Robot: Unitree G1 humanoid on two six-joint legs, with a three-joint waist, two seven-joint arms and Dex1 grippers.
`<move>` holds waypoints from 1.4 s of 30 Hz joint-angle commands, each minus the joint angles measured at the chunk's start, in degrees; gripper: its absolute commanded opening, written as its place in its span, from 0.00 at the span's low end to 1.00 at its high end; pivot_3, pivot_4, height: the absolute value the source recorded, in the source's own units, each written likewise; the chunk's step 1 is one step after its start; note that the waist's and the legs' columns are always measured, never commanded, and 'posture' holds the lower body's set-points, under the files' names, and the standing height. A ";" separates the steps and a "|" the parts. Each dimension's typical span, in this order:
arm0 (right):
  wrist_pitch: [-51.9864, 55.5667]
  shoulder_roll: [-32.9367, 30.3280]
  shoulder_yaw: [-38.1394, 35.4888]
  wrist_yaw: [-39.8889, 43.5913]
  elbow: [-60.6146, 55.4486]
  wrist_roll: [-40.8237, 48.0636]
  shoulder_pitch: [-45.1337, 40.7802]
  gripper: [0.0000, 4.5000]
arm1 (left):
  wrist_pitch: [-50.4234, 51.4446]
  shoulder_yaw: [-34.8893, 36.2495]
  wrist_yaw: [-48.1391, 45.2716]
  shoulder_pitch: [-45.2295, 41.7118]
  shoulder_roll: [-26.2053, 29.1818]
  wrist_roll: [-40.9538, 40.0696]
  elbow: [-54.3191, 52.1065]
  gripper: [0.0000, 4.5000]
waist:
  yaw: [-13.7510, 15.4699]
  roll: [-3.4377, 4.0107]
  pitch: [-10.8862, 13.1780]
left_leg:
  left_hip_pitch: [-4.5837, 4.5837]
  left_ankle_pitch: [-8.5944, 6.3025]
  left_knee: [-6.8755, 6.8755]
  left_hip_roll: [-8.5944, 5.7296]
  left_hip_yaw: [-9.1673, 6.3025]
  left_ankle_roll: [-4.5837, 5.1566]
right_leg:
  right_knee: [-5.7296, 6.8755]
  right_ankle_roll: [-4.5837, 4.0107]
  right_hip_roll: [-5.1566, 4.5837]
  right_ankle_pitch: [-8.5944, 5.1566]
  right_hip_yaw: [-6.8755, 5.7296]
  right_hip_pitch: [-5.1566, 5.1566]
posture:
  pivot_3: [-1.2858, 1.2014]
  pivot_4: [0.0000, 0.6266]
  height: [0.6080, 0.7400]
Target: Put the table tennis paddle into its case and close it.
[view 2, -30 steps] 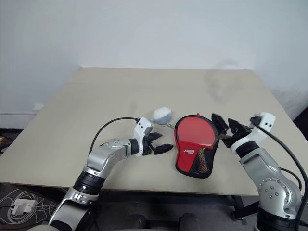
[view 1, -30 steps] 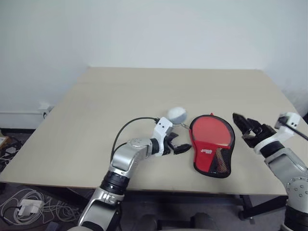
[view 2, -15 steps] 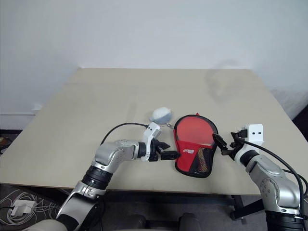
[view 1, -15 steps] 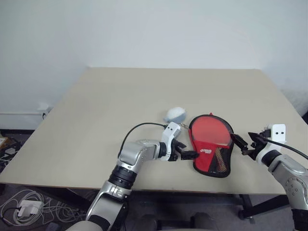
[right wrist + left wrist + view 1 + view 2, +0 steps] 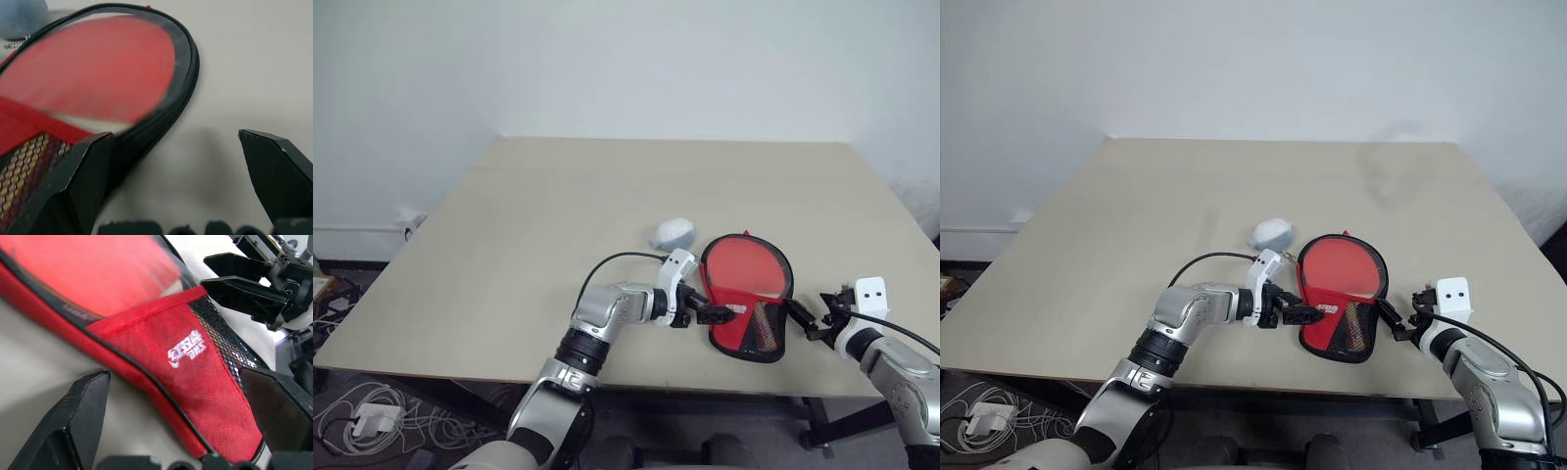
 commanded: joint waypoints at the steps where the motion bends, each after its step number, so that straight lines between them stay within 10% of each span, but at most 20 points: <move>1: -2.04 0.84 -0.25 -0.60 0.15 -1.62 -1.17 0.98 | 0.24 -2.65 -1.64 -0.63 -0.96 0.09 0.24 1.00 | 0.05 0.00 0.00 | 0.00 0.00 0.00 -0.01 -0.02 0.00 | 0.00 0.00 -0.01 0.00 -0.01 0.01 | 0.52 0.00 0.82; 6: -3.06 2.54 -0.92 -1.90 0.97 -2.95 -1.97 0.99 | 0.78 -3.73 -2.87 -1.46 -0.75 0.07 0.85 0.86 | 0.02 0.01 0.00 | 0.00 0.00 0.00 -0.01 -0.01 0.00 | 0.01 0.00 -0.01 0.00 0.01 0.00 | 0.52 0.00 0.82; 18: -3.79 2.29 -4.48 -1.14 0.60 -2.55 -0.98 0.99 | 1.92 -4.94 -5.45 -1.98 -0.94 -0.62 0.89 0.00 | 0.02 0.01 0.00 | -0.02 0.00 0.00 -0.01 -0.01 0.00 | 0.02 0.00 -0.01 0.00 0.01 -0.04 | 0.52 0.00 0.82; 32: -4.22 3.02 -8.39 -2.63 1.05 -2.95 -2.01 0.99 | 17.53 2.86 1.89 -6.02 -9.83 -4.98 1.67 0.00 | -0.02 0.02 0.01 | -0.04 0.00 0.01 -0.01 0.01 0.00 | 0.03 0.00 -0.01 0.00 0.02 -0.05 | 0.52 0.00 0.82; 42: -4.52 2.45 -9.05 -3.81 0.52 -3.79 -1.82 0.99 | 27.20 -6.53 -0.15 -5.67 -8.44 -7.33 -4.51 0.00 | 0.02 0.08 0.01 | -0.05 0.00 0.00 -0.02 0.01 -0.01 | 0.04 0.00 -0.03 0.00 0.05 -0.08 | 0.52 0.00 0.82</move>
